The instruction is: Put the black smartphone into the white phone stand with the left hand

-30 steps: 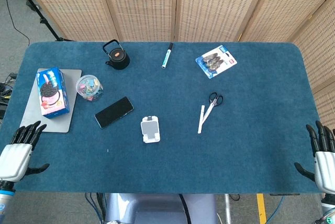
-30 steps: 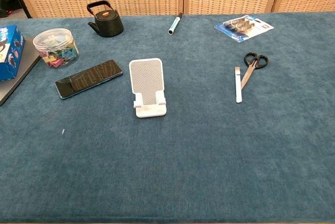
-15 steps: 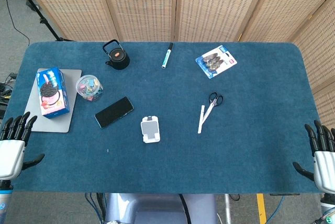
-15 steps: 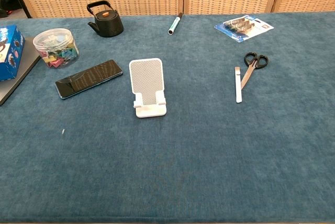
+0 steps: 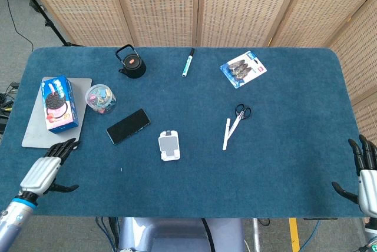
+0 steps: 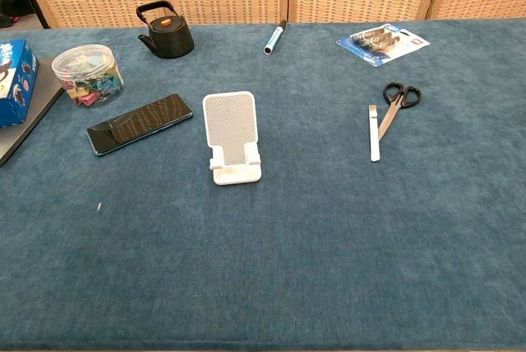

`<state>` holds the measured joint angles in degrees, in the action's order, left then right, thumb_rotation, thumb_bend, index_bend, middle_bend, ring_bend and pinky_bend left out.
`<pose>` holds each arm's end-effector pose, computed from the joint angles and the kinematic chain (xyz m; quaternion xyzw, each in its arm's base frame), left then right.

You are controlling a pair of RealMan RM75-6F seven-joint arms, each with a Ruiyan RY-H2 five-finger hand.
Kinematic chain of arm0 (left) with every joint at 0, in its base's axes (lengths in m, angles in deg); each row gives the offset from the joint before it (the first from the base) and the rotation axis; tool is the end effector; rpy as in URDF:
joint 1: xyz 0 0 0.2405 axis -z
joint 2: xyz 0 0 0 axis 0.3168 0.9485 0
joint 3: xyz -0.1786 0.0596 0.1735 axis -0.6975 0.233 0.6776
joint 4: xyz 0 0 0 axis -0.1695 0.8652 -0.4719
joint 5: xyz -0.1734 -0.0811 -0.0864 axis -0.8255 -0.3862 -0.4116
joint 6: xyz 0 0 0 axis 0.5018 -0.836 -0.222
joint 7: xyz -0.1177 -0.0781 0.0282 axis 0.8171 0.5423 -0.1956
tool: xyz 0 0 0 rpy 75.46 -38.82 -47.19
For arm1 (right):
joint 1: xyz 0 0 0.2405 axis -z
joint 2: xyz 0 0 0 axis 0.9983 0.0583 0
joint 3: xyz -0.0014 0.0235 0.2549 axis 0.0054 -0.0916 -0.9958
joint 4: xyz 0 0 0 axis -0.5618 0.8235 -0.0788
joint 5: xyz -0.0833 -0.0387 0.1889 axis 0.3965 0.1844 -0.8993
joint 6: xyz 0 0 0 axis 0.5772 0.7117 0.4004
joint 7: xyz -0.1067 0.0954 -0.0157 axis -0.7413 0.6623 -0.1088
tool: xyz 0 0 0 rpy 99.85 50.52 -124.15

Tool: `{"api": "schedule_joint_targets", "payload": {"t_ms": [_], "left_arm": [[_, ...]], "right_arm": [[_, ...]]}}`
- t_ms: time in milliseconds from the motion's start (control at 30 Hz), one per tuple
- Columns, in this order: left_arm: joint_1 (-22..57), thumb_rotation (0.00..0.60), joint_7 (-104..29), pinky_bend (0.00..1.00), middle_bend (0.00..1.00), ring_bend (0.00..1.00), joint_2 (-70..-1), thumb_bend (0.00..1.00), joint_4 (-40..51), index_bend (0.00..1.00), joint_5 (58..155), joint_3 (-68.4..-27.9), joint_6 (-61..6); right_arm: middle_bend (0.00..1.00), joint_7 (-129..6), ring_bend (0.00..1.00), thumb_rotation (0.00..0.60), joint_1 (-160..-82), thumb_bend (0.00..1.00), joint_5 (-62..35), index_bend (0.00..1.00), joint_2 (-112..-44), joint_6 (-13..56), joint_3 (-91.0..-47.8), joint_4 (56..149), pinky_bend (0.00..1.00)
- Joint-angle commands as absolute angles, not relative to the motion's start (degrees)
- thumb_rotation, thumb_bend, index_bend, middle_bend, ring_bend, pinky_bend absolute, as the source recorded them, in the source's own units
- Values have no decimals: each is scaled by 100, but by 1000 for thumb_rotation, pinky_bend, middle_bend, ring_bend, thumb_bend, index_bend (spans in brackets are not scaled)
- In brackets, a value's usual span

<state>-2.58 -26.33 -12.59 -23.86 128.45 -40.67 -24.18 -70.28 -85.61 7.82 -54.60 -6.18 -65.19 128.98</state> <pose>-0.2749 0.2117 0.1084 -0.6423 -0.5466 -0.3496 0.4080 -0.2974 -0.1586 0.1941 0.5453 -0.3543 0.3848 0.6550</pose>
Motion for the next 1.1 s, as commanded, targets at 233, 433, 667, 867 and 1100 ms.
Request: {"api": "schedule_joint_targets", "payload": {"t_ms": [233, 433, 667, 867, 1100], "left_arm": [[834, 600, 67, 0, 0, 0, -2035, 0, -932, 0, 12631, -4552, -1149], [1105, 600, 637, 0, 0, 0, -2413, 0, -315, 0, 12319, -4661, -639], [1360, 600, 1415, 0, 0, 0, -2747, 0, 73, 0, 12432, -4725, -329], [1445, 600, 1604, 0, 0, 0, -2995, 0, 445, 0, 12405, -4700, -235], [1569, 600, 1701, 0, 0, 0, -3223, 0, 670, 0, 12426, -4676, -144]], "right_arm": [[0, -6926, 0, 600, -8566, 0, 758, 0, -5396, -553, -6506, 12925, 0], [0, -6985, 0, 600, -8601, 0, 687, 0, -5430, -478, -6515, 12907, 0], [0, -7044, 0, 600, -8635, 0, 609, 0, -5471, -406, -6525, 12873, 0], [0, -7072, 0, 600, -8654, 0, 553, 0, -5493, -376, -6540, 12849, 0], [0, -7041, 0, 600, -8657, 0, 552, 0, -5482, -372, -6537, 12854, 0]]}}
